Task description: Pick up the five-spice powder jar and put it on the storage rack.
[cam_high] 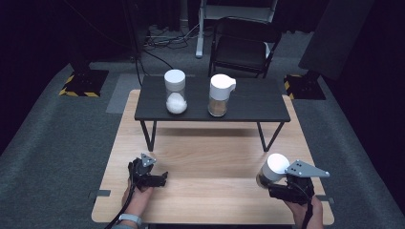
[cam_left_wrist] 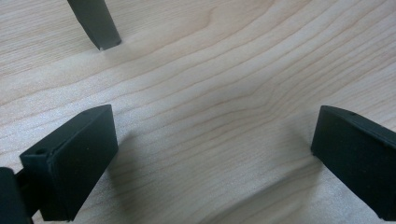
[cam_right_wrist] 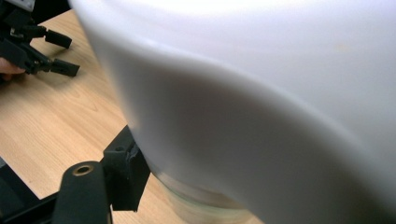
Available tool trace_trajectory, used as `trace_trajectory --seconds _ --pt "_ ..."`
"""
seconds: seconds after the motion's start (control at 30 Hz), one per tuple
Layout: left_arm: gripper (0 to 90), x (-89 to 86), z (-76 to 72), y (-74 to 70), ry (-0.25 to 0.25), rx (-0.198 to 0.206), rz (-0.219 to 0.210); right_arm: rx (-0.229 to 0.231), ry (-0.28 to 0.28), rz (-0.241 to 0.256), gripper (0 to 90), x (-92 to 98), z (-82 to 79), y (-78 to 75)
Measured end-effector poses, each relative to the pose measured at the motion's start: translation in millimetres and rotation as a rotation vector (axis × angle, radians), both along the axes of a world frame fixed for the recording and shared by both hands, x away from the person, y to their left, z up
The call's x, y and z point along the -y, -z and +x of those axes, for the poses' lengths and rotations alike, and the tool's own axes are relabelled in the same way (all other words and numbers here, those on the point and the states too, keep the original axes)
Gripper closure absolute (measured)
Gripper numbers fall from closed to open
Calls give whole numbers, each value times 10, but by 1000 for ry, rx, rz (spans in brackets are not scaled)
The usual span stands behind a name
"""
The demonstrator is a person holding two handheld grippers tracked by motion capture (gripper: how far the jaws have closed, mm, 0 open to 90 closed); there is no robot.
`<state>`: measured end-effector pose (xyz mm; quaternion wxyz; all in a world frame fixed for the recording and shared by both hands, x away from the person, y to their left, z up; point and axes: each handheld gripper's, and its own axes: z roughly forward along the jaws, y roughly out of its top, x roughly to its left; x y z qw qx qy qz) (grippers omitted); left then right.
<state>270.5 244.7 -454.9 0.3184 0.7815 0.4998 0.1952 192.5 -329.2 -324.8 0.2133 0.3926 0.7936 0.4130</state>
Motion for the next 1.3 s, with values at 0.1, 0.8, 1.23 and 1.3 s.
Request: trace_trajectory --seconds 0.1,0.8,1.23,1.3 --pt "2 -1 1 2 1 1 0 2 3 2 300 5 35 -61" --pt "2 -1 3 0 0 0 0 43 22 -2 300 -19 251 -416" --pt "2 -1 8 1 -1 1 -1 64 29 -23 300 -84 405 -678" --pt "2 -2 11 1 0 2 0 66 28 -25 300 -92 426 -713"
